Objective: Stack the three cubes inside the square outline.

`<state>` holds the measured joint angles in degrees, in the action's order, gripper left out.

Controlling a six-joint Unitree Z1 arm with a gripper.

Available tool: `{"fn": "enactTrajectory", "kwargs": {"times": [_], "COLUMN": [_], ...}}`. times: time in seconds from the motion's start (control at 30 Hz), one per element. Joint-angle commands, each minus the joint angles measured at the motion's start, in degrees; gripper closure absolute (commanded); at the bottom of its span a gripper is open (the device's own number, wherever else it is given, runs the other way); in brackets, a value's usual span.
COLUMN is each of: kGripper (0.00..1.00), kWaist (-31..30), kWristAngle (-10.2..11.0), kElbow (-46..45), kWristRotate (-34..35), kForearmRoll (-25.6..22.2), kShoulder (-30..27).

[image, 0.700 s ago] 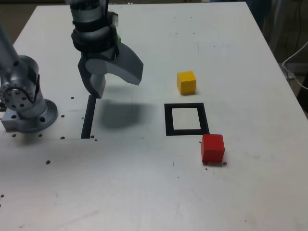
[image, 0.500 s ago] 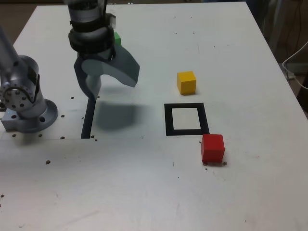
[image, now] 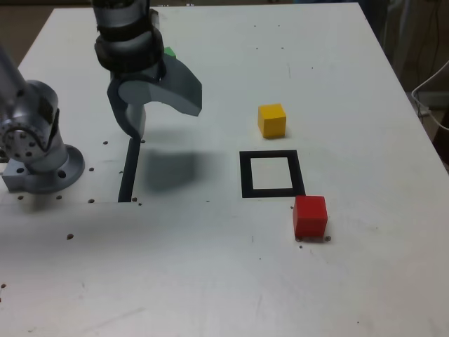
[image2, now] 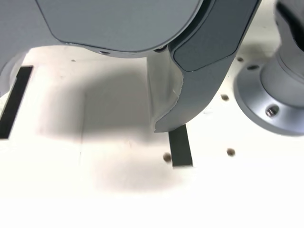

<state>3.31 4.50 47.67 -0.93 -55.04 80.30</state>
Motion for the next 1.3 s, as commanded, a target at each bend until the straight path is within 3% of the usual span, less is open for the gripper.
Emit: {"fn": "enactTrajectory", "kwargs": {"times": [0.0, 0.23, 0.5, 0.8, 1.27], "kGripper": [0.00, 0.01, 0.01, 0.01, 0.00], "kWaist": [-3.8, -13.4, -21.7, -24.4, -26.5], "kWristAngle": [0.0, -1.1, -2.7, -3.3, -2.4], "kElbow": [1.4, 6.9, 16.2, 26.5, 38.5], "kWristRotate": [4.2, 16.0, 22.5, 24.2, 23.7], "kForearmRoll": [-1.2, -4.6, -5.2, -4.9, -5.3], "kShoulder": [-0.1, 2.9, 10.1, 18.8, 29.6]}}
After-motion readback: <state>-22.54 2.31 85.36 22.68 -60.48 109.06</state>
